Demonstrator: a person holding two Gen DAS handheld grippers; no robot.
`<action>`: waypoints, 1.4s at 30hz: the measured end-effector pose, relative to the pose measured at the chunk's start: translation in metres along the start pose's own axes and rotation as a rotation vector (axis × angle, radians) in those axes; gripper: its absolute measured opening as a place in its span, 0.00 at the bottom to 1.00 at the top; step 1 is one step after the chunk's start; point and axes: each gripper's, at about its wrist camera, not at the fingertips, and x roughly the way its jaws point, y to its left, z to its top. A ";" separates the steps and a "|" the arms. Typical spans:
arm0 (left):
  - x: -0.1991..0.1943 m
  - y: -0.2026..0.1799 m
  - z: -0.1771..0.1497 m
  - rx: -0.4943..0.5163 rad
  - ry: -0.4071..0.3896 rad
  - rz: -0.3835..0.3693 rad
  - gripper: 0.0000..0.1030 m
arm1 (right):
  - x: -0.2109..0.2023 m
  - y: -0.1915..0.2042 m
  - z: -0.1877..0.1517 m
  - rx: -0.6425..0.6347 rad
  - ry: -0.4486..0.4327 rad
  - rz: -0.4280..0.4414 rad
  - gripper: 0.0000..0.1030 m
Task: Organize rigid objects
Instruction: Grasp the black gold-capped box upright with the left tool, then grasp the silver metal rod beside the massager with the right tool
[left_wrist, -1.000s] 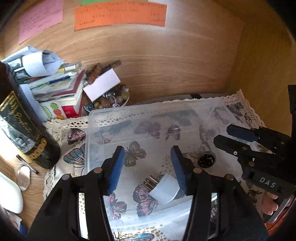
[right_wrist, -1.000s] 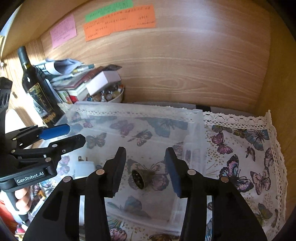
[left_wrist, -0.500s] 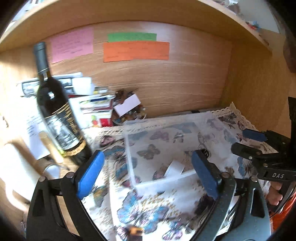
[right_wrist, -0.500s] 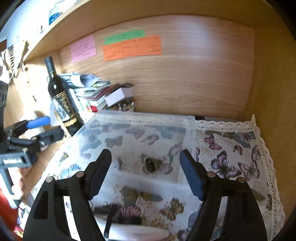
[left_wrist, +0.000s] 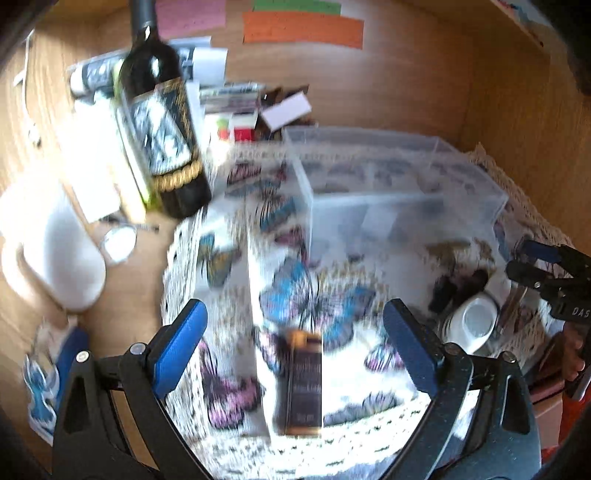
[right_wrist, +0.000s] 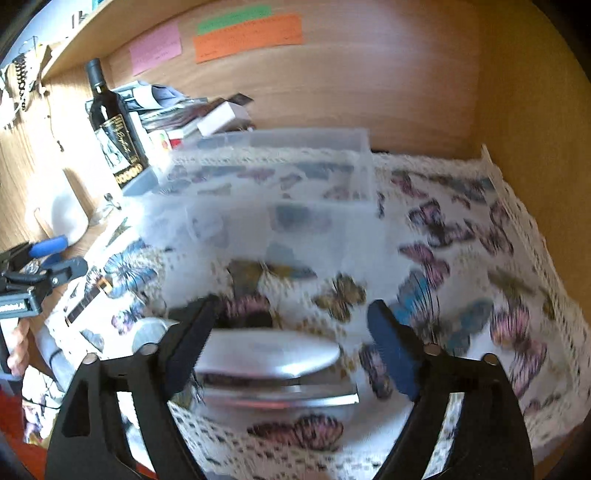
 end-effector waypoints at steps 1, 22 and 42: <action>0.001 0.000 -0.006 -0.003 0.005 0.004 0.94 | 0.000 -0.002 -0.004 0.010 0.004 -0.007 0.86; 0.007 -0.008 -0.044 0.013 0.049 0.015 0.44 | 0.019 0.013 -0.032 -0.139 0.130 -0.001 0.93; 0.011 -0.011 -0.042 0.043 0.046 0.004 0.22 | 0.023 -0.006 0.003 0.029 0.121 0.116 0.77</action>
